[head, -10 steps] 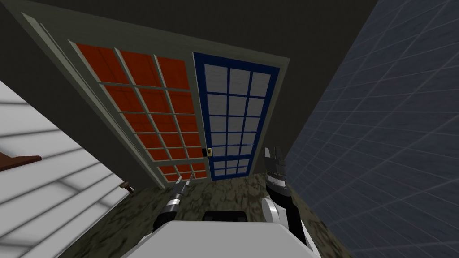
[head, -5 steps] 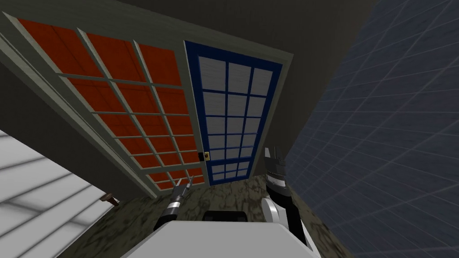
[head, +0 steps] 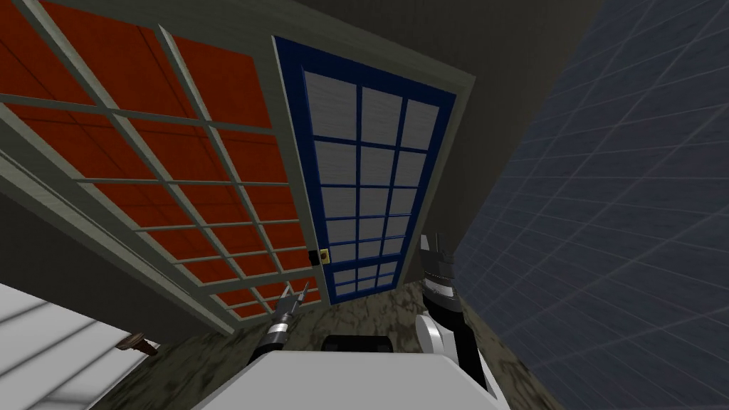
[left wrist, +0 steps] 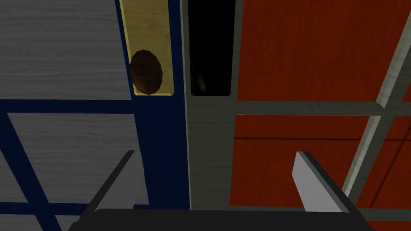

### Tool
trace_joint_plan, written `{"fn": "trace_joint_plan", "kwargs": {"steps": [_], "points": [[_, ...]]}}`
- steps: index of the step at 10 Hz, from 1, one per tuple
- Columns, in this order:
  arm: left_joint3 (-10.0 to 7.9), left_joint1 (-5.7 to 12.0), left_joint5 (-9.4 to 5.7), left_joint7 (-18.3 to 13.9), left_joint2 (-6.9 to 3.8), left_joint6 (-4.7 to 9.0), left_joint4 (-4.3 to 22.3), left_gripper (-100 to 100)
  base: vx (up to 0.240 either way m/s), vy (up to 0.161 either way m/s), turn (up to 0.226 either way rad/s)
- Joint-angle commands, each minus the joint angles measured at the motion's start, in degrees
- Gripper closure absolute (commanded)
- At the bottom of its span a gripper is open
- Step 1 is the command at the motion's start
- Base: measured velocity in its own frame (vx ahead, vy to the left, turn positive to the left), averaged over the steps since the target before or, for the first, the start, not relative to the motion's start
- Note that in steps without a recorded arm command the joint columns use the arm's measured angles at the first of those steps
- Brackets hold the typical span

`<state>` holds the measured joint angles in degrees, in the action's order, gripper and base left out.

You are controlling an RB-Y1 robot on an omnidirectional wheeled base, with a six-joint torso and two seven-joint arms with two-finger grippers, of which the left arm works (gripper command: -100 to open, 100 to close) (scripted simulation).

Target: Pull the door open

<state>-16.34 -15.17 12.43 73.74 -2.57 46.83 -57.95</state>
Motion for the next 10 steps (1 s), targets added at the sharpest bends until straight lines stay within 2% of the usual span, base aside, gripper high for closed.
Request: {"fn": "trace_joint_plan", "kwargs": {"steps": [1, 4, 7, 10], "points": [[0.0, 0.0, 0.0, 0.0, 0.0, 0.0, 0.0, -100, 0.07, 0.028, -0.011], [-1.62, -1.46, -0.57, 0.6, -1.18, -0.21, 1.4, -100, -0.147, 0.005, 0.037], [-4.04, -2.97, -1.51, 1.4, -2.43, -0.66, 3.2, -100, -0.187, 0.028, 0.029], [-5.65, -3.79, -2.14, 2.0, -3.06, -0.96, 4.4, -100, -0.13, 0.007, 0.008]]}}
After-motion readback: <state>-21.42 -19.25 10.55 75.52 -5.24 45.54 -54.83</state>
